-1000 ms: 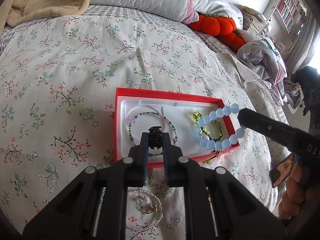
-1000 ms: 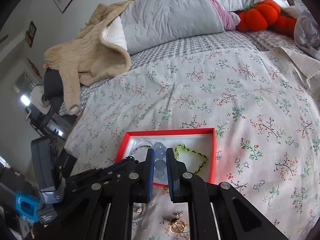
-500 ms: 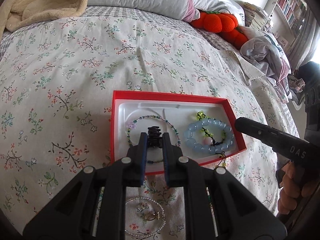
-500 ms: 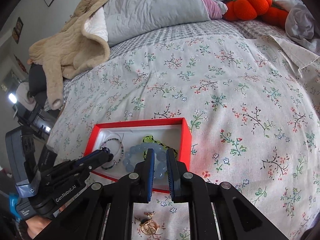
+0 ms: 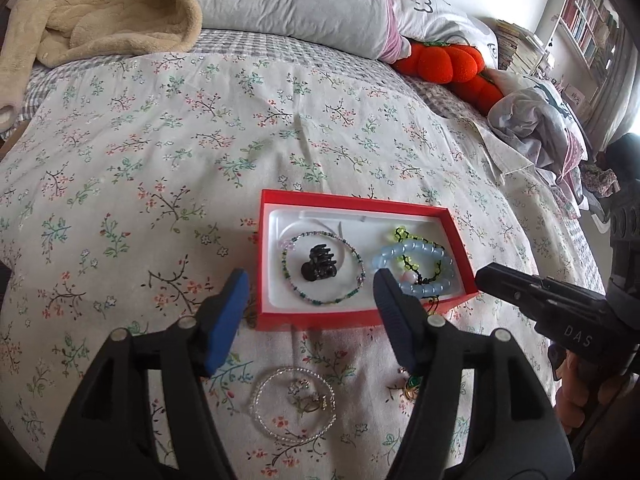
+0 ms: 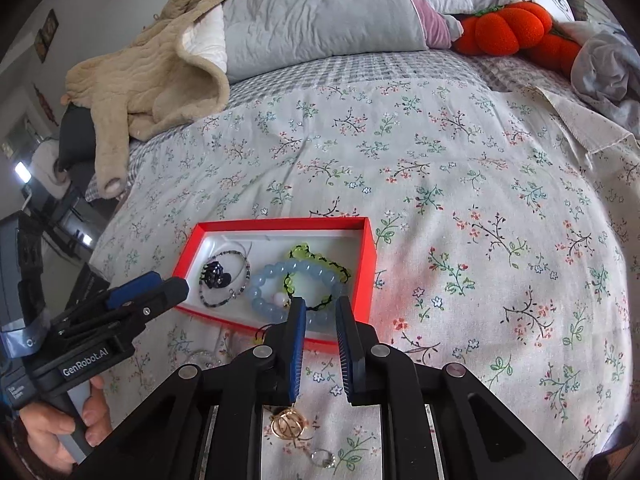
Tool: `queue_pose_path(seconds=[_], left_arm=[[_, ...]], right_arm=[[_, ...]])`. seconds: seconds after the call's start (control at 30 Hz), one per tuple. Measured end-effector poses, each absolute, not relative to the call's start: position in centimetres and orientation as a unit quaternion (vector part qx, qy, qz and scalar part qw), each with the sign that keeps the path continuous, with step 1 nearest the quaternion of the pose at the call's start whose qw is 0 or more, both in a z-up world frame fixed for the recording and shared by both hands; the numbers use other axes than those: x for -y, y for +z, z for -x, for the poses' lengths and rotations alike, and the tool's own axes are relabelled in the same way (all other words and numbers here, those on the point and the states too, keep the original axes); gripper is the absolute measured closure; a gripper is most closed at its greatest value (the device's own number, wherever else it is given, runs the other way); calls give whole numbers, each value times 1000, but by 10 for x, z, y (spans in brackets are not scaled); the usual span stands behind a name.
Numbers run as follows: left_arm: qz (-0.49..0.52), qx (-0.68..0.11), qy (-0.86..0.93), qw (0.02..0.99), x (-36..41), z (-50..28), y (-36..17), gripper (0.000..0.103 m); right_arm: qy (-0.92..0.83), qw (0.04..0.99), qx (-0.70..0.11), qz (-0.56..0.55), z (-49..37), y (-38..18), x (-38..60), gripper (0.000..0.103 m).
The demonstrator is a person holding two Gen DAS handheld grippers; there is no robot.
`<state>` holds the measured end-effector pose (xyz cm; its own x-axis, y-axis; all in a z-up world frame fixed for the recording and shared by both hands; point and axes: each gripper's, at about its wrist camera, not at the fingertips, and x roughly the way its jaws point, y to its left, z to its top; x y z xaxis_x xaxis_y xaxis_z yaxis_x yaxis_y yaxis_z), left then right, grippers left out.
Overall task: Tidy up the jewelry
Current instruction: 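Withdraw both tools from the box toward the clear-bead bracelet and gold pendant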
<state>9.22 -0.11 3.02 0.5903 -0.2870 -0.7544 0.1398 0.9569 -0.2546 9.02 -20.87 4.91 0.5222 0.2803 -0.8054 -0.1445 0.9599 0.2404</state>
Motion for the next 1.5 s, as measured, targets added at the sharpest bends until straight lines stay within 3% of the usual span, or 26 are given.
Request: queue_pose_path(seconds=[0.1, 0.2, 0.27, 0.3, 0.33, 1.5], left_arm=[[81, -443, -107, 887, -5, -84, 27, 25], [74, -461, -98, 879, -9, -78, 19, 24], [66, -473, -90, 874, -11, -73, 12, 24], [59, -478, -86, 872, -12, -70, 8, 24], [53, -481, -84, 871, -12, -67, 5, 24], [-56, -543, -147, 825, 7, -36, -34, 23]], right_arm=[[129, 869, -473, -62, -80, 51, 206, 86], [140, 868, -474, -50, -68, 50, 204, 80], [142, 864, -481, -45, -63, 44, 203, 66], [143, 863, -483, -45, -60, 41, 203, 45], [143, 864, -481, -45, -57, 39, 203, 34], [104, 836, -539, 21, -37, -8, 189, 28]])
